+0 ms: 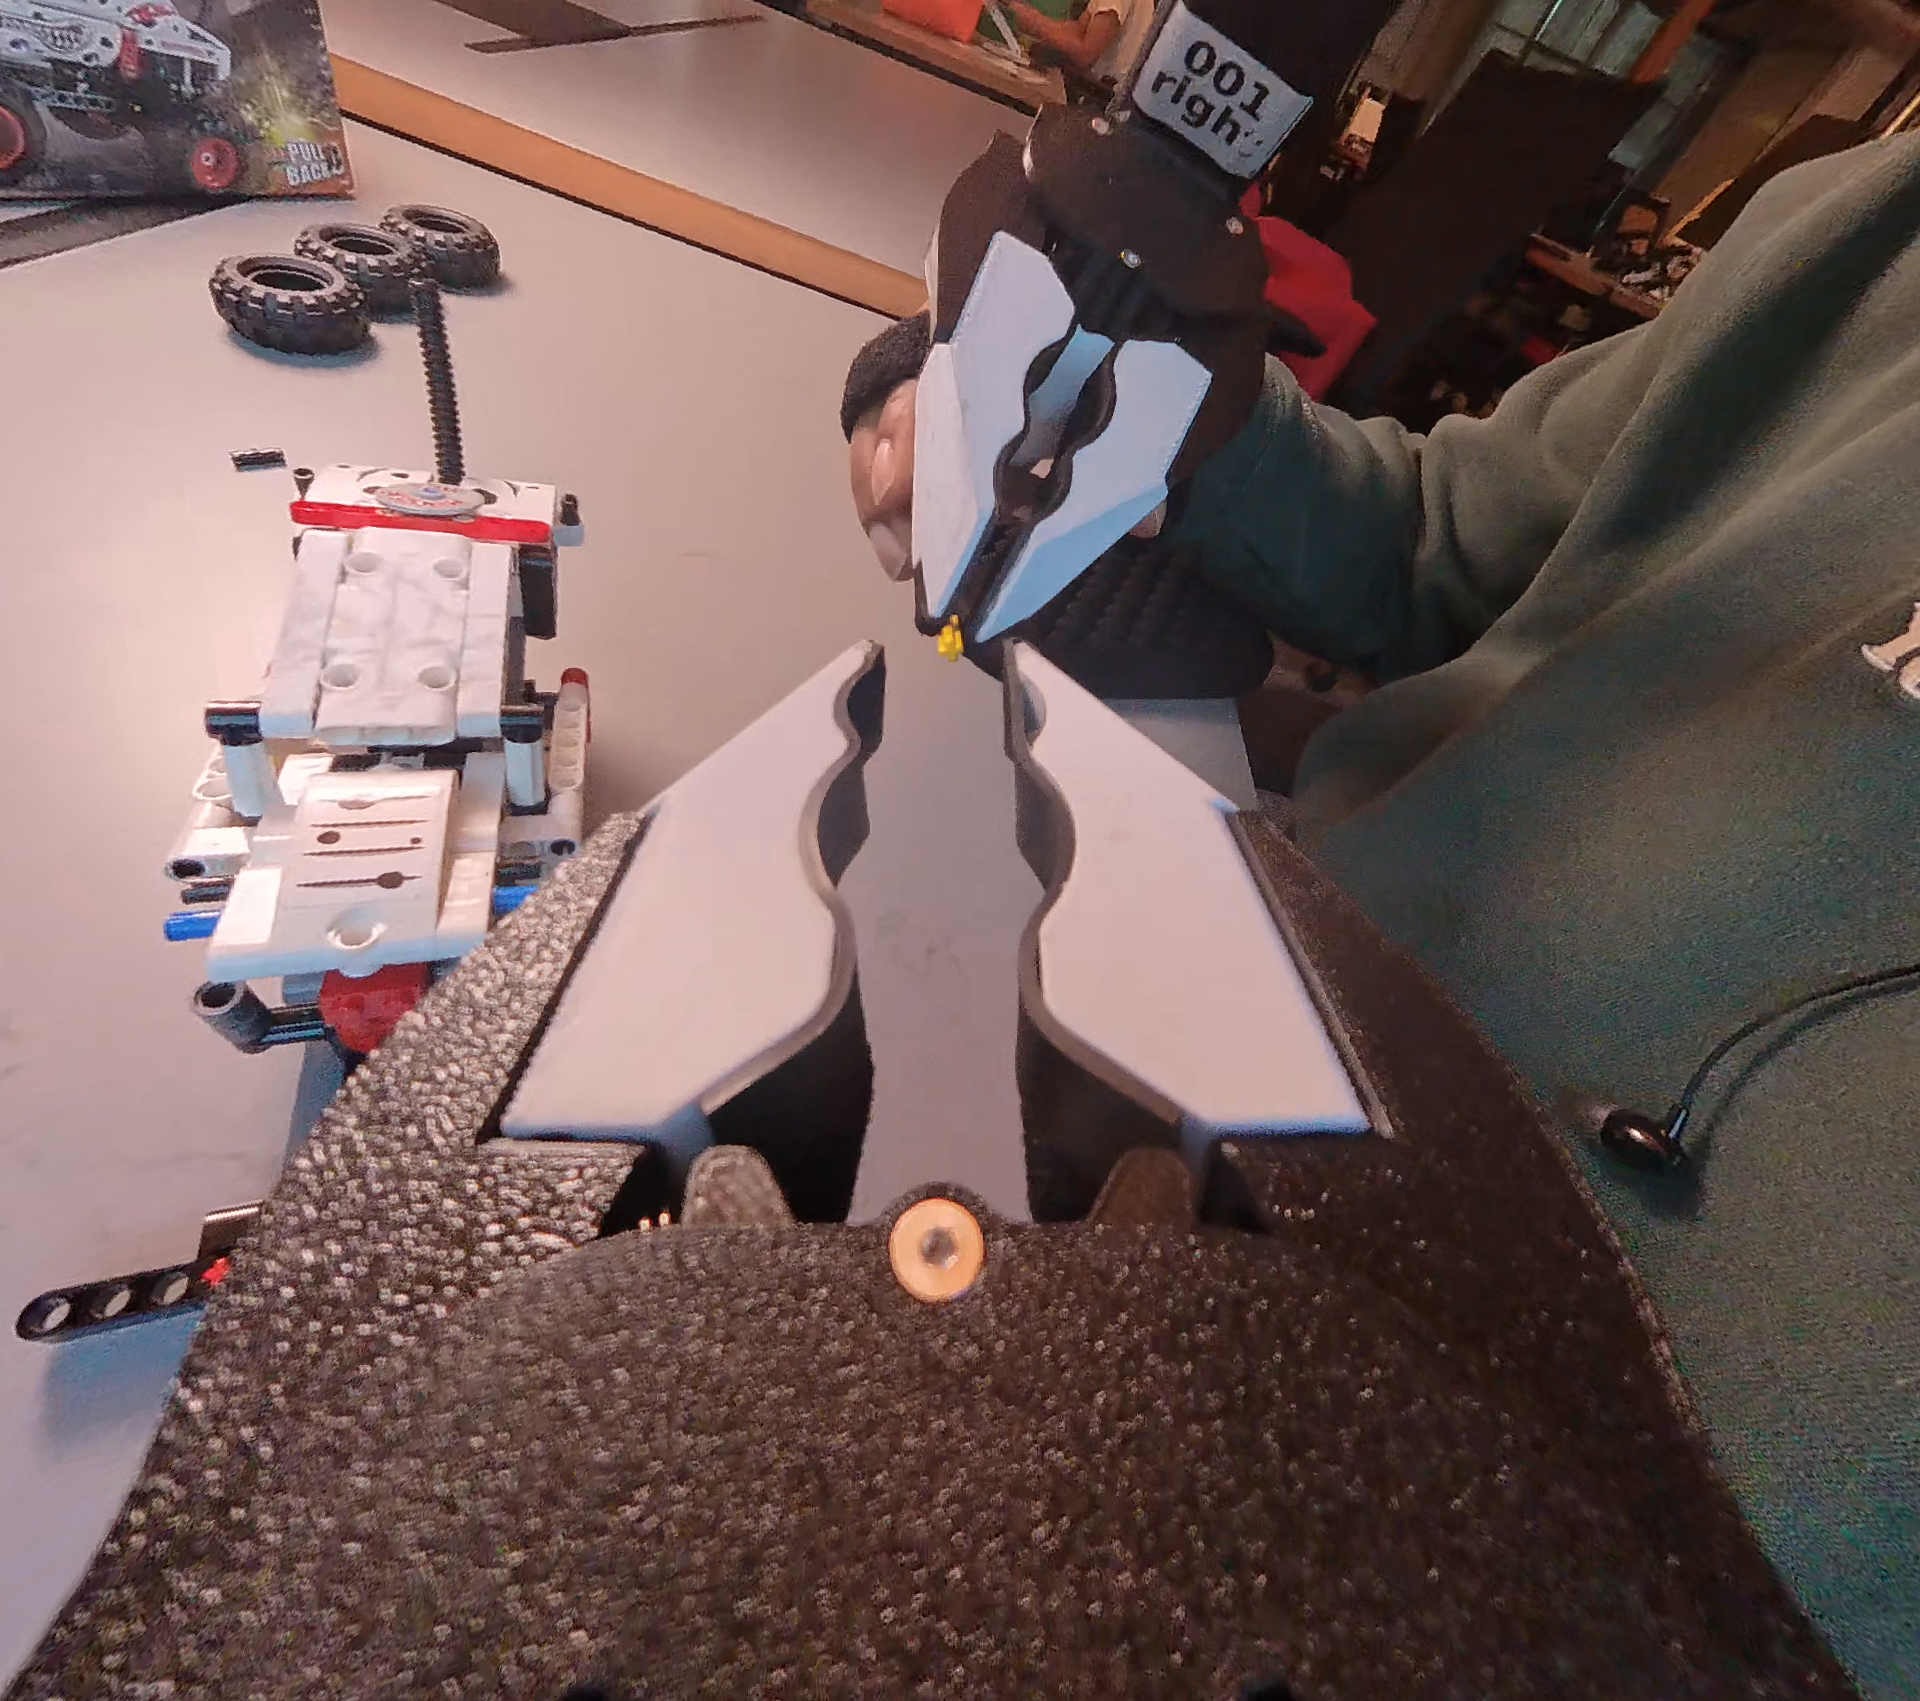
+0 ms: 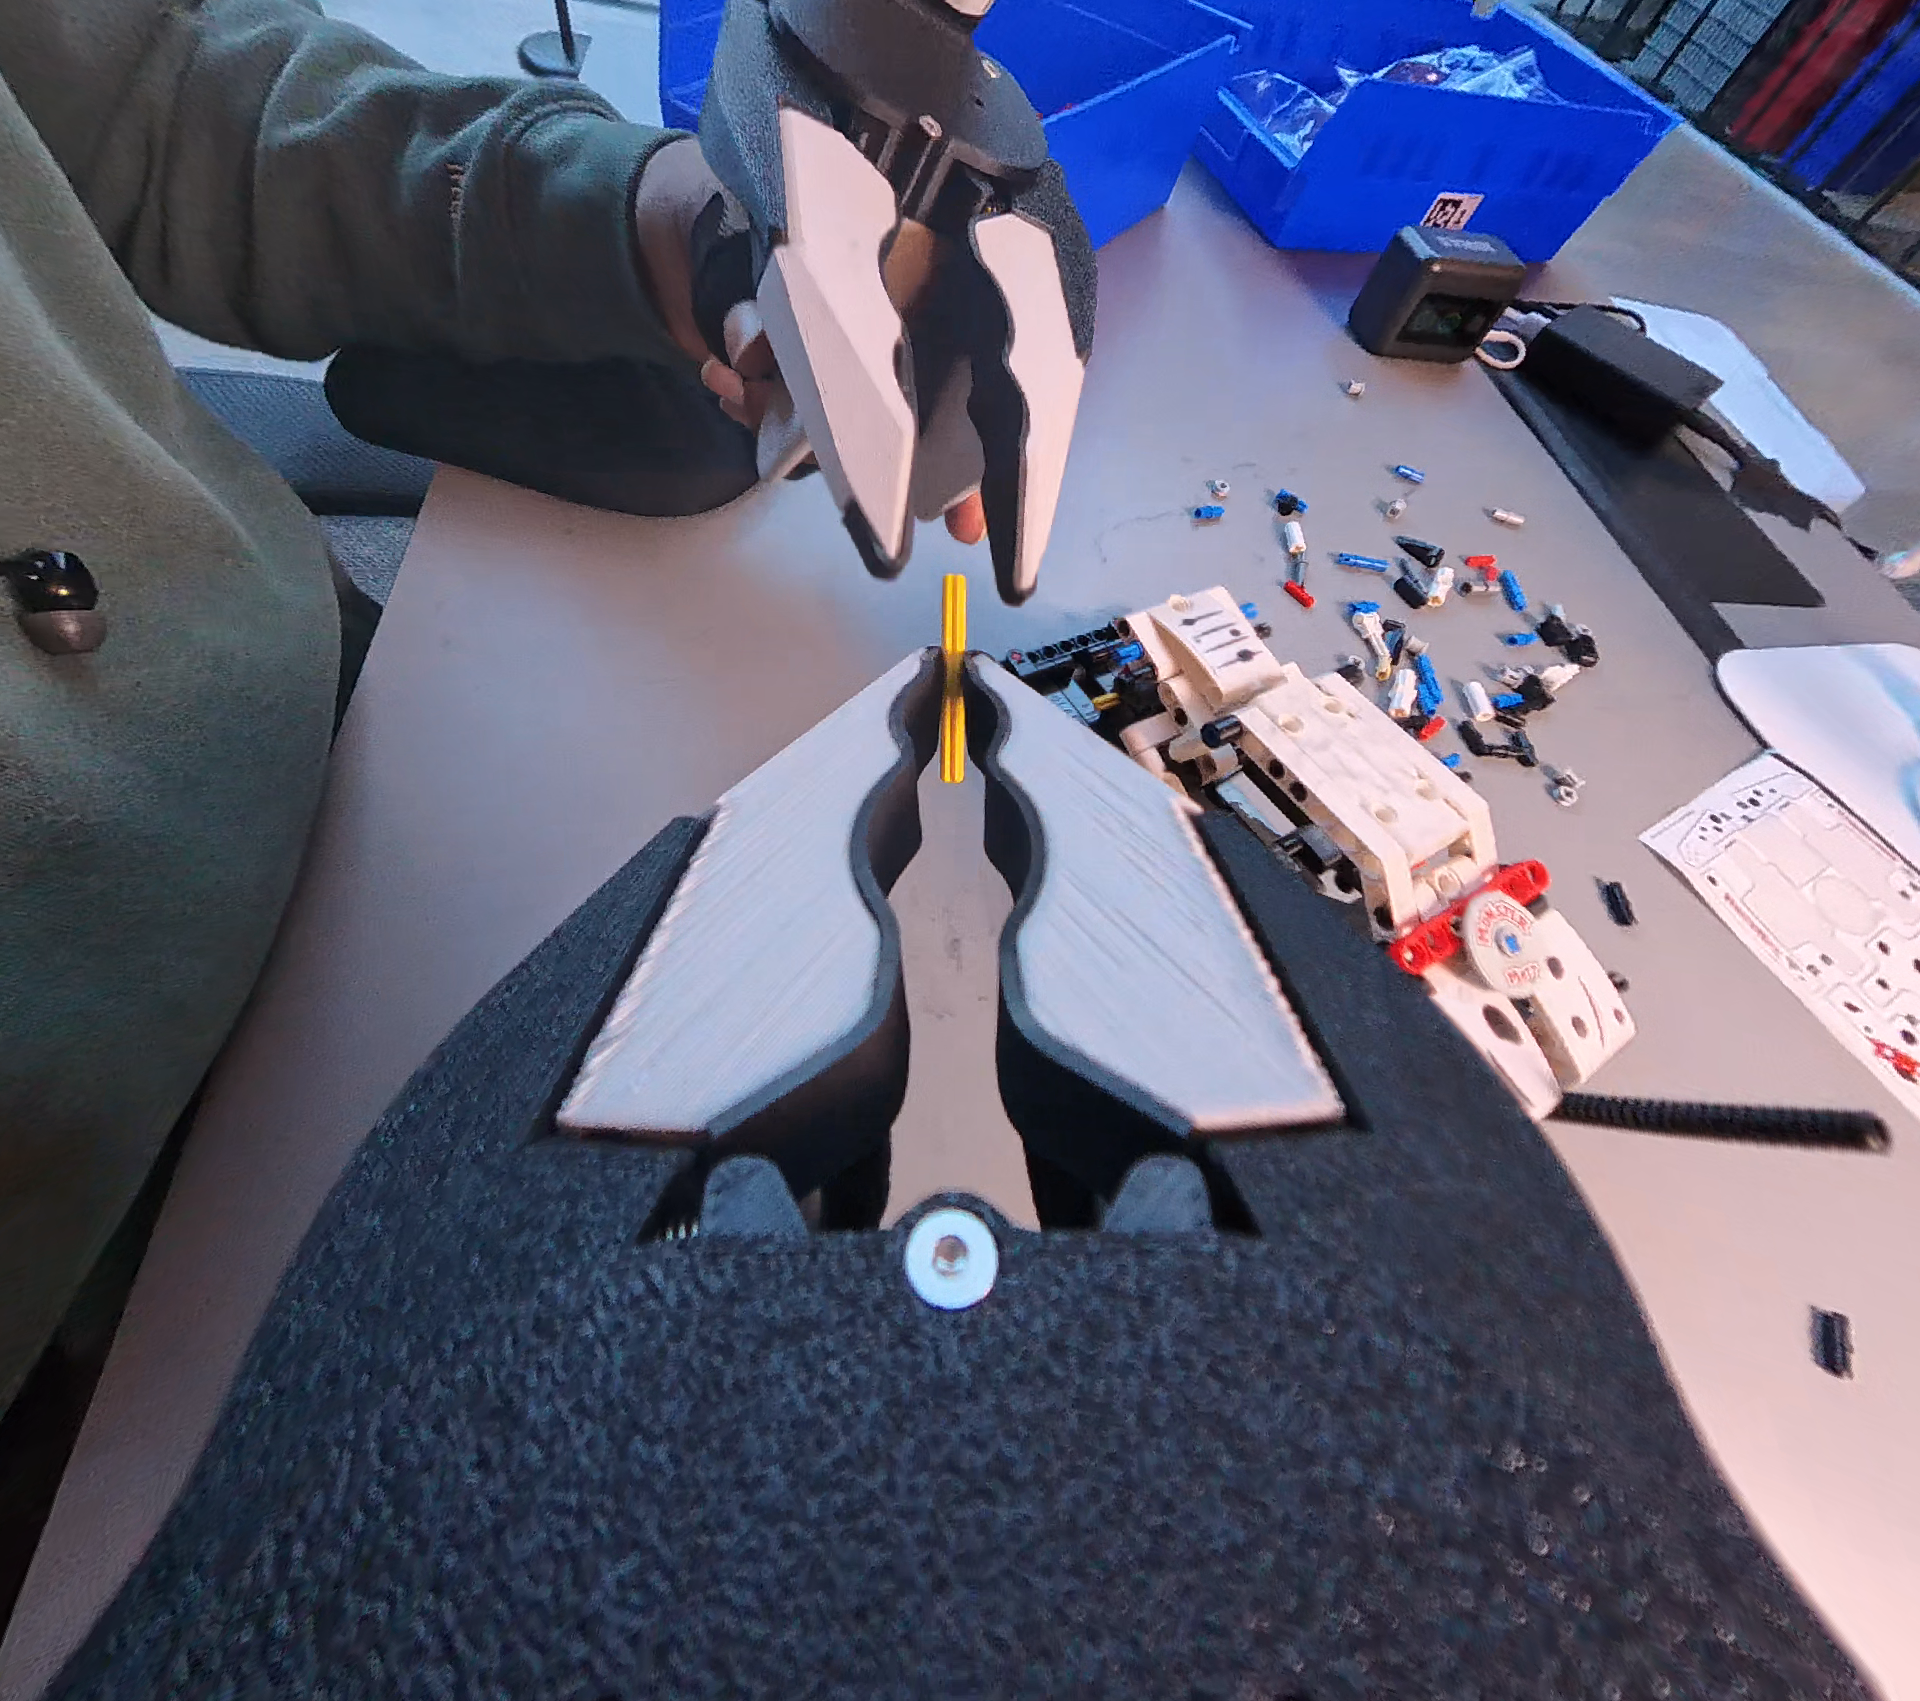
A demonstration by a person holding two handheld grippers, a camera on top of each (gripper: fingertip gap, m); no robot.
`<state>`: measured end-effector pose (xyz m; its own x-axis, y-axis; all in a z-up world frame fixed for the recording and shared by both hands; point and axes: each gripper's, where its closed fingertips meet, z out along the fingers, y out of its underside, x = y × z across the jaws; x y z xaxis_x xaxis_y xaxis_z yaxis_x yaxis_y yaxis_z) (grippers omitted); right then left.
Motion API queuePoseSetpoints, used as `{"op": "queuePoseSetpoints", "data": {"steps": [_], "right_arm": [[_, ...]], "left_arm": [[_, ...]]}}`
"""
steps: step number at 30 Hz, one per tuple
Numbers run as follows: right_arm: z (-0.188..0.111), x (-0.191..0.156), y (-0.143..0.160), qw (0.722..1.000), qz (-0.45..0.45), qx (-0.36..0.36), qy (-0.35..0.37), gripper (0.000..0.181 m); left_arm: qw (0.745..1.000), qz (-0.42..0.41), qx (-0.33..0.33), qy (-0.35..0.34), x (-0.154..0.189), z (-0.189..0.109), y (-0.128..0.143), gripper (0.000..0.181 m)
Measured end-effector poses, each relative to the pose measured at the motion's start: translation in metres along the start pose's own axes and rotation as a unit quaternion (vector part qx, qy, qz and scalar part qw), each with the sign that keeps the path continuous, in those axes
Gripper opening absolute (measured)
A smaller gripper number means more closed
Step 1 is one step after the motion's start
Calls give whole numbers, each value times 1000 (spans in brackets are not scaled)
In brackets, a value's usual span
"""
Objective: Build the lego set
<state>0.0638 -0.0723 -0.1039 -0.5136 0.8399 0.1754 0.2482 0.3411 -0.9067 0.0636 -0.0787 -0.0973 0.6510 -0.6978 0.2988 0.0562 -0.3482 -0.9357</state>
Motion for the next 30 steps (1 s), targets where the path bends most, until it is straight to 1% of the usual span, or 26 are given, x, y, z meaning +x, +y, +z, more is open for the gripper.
{"op": "queuePoseSetpoints", "data": {"steps": [3, 6, 11, 15, 19, 22, 26, 30], "right_arm": [[2, -3, -2, 1000, -9, -2, 1, 3], [4, -2, -3, 1000, -10, -4, 0, 3], [4, -1, -2, 1000, -5, 10, -3, 3], [2, 4, -10, 998, 1, 59, 11, 4], [1, 9, -18, 994, -30, 99, 43, 14], [-1, 14, -24, 987, -70, 120, 82, 14], [-1, 17, -27, 980, -101, 128, 114, 10], [-3, 19, -28, 977, -105, 134, 127, 8]], "left_arm": [[1000, -3, 4, 8, 2, -1, 0, 11], [1000, 7, 2, 6, 2, 0, 2, 5], [1000, -11, 12, 15, 1, 0, 2, 4], [995, -70, 56, 42, -2, -3, -7, 4], [979, -143, 112, 88, -5, -9, -19, 3], [962, -195, 148, 121, -8, -15, -27, 3], [942, -242, 171, 157, -10, -17, -30, 4], [936, -258, 173, 167, -11, -16, -29, 3]]}}
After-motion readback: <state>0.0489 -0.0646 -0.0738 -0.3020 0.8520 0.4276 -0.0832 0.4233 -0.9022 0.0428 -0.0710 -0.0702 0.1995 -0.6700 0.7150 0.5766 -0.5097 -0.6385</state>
